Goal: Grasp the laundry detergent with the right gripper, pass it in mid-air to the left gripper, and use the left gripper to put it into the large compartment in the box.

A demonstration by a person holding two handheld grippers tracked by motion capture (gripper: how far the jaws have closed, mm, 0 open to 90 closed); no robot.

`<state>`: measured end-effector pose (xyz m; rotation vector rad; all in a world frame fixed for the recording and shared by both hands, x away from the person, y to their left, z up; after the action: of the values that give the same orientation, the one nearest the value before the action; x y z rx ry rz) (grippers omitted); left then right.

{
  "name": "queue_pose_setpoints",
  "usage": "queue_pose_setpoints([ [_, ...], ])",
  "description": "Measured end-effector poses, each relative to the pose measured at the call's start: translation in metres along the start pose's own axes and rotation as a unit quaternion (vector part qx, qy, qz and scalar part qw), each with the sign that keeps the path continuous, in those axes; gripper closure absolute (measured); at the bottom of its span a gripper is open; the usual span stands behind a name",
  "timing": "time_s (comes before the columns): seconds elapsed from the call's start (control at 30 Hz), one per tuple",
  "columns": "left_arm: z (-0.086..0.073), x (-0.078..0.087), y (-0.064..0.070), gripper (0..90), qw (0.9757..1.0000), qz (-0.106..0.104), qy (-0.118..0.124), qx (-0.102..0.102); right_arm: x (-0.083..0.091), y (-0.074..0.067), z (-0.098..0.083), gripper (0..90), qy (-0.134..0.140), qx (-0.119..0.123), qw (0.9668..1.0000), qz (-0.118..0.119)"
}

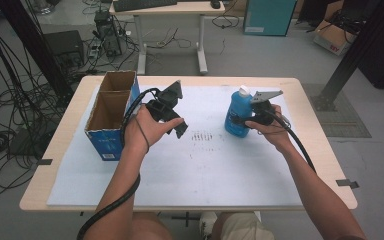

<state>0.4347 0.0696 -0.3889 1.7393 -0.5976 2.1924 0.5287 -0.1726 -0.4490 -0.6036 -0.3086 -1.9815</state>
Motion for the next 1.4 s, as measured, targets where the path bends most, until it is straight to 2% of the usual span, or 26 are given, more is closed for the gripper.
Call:
queue_pose_setpoints([
  [0.8,-0.0041,0.0047,-0.0020,5.5,1.0000,0.004,0.000,-0.001,-0.0002,0.0000,0.0003,42.3,-0.005,-0.005,1.0000,0.001],
  [1.4,-0.0092,0.0081,-0.0044,5.5,0.9999,0.008,0.000,0.009,0.0003,-0.0001,0.0001,44.7,-0.014,-0.008,0.9999,-0.001],
])
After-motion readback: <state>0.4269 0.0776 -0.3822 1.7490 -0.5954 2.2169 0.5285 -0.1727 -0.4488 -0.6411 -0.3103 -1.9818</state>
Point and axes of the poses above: each handheld gripper's, and its own axes: x roughly backward along the jaws, z roughly out of its top, y roughly to its right, the point moved 10 cm from there along -x, roughly forward along the jaws, and after that the axes turned 8 degrees about z, right-handed, at the moved point
